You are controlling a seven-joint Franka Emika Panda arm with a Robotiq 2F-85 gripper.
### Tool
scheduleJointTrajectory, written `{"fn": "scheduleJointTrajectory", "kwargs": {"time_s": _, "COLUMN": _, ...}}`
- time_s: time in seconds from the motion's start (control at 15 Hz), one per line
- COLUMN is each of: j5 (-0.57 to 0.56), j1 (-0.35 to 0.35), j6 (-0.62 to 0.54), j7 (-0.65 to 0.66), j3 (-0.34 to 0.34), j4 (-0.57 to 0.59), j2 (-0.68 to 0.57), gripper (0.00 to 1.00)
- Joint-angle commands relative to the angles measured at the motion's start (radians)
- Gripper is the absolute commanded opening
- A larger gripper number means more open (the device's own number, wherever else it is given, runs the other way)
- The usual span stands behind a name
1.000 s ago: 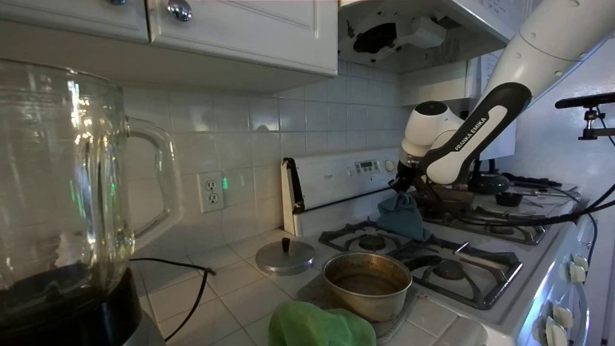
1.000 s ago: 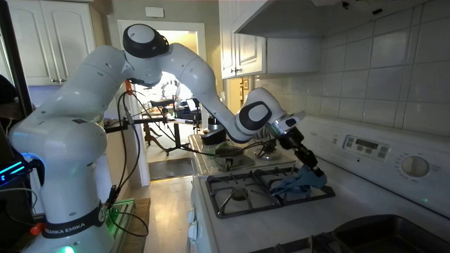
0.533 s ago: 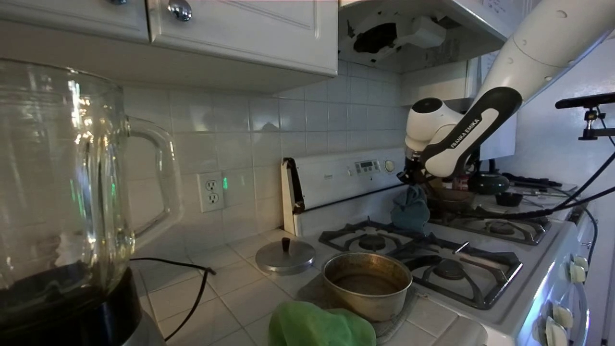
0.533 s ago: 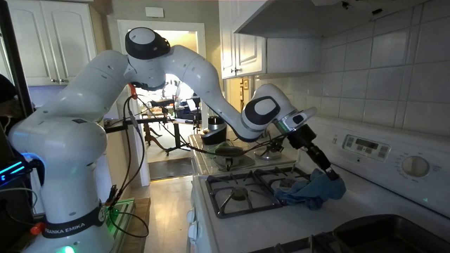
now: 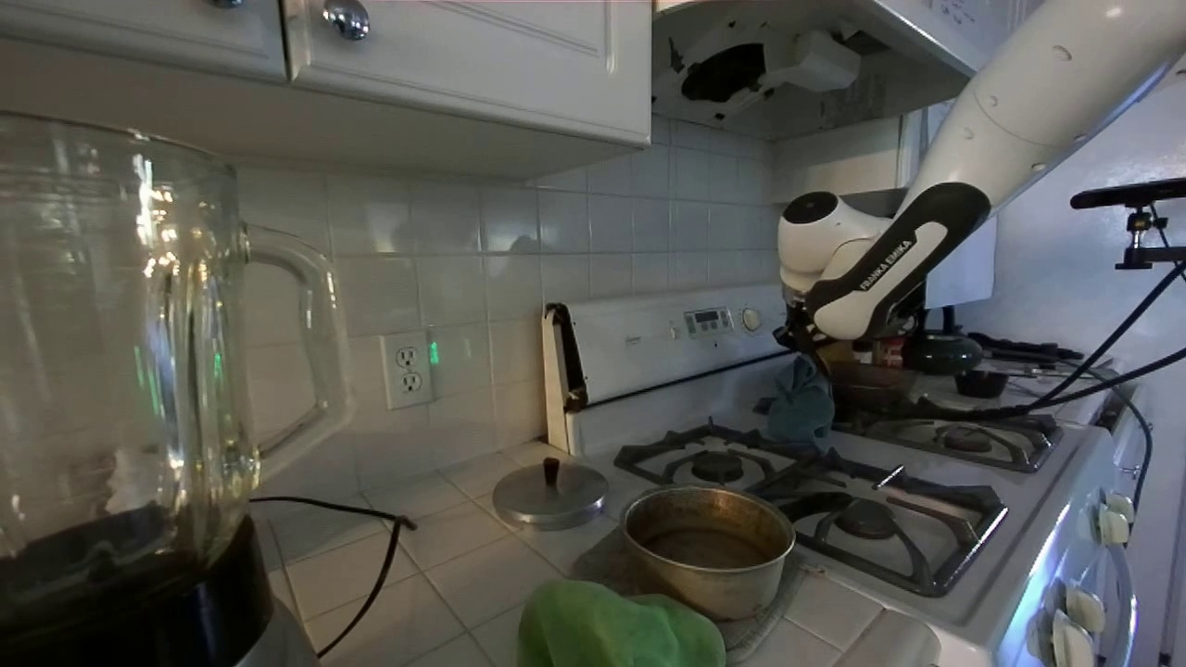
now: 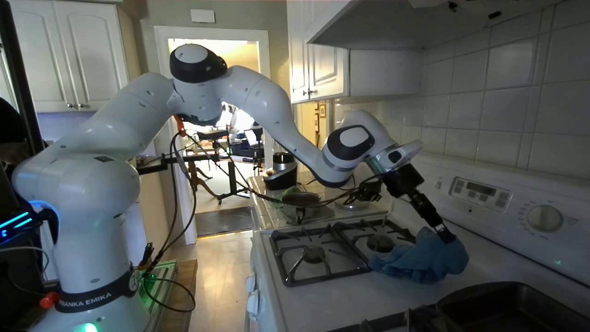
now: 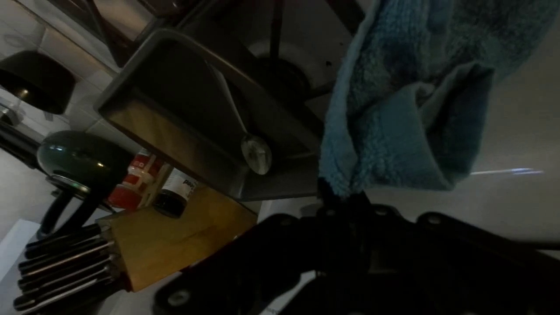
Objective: Use the blue cloth to wipe the center of the stove
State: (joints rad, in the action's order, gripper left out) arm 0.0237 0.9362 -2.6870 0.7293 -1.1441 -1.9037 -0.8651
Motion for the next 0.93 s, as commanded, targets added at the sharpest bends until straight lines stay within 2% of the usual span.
{"fn": "scheduleJointTrajectory", "kwargs": {"time_s": 0.0, "j5": -0.077, "j1": -0.036, "j6": 0.148, "j7": 0.034, "j3": 0.004, "j4": 0.064, "j2": -0.045, "gripper": 0.02}}
{"fn": "scheduleJointTrajectory", "kwargs": {"time_s": 0.07, "j5": -0.099, "j1": -0.040, "j6": 0.196, "j7": 0.035, "j3": 0.005, "j4": 0.074, "j2": -0.048, "gripper": 0.33}}
{"fn": "scheduleJointTrajectory", "kwargs": {"time_s": 0.13, "j5": -0.115, "j1": -0.052, "j6": 0.220, "j7": 0.026, "j3": 0.019, "j4": 0.080, "j2": -0.035, "gripper": 0.35}}
{"fn": "scheduleJointTrajectory", "kwargs": {"time_s": 0.33, "j5": -0.105, "j1": -0.117, "j6": 0.255, "j7": -0.025, "j3": 0.114, "j4": 0.108, "j2": 0.064, "gripper": 0.54}}
{"fn": "scheduleJointTrajectory", "kwargs": {"time_s": 0.73, "j5": -0.120, "j1": -0.335, "j6": 0.351, "j7": -0.104, "j3": 0.371, "j4": 0.208, "j2": 0.171, "gripper": 0.96}}
{"fn": "scheduleJointTrajectory", "kwargs": {"time_s": 0.87, "j5": -0.146, "j1": -0.416, "j6": 0.372, "j7": -0.117, "j3": 0.455, "j4": 0.230, "j2": 0.185, "gripper": 1.00}}
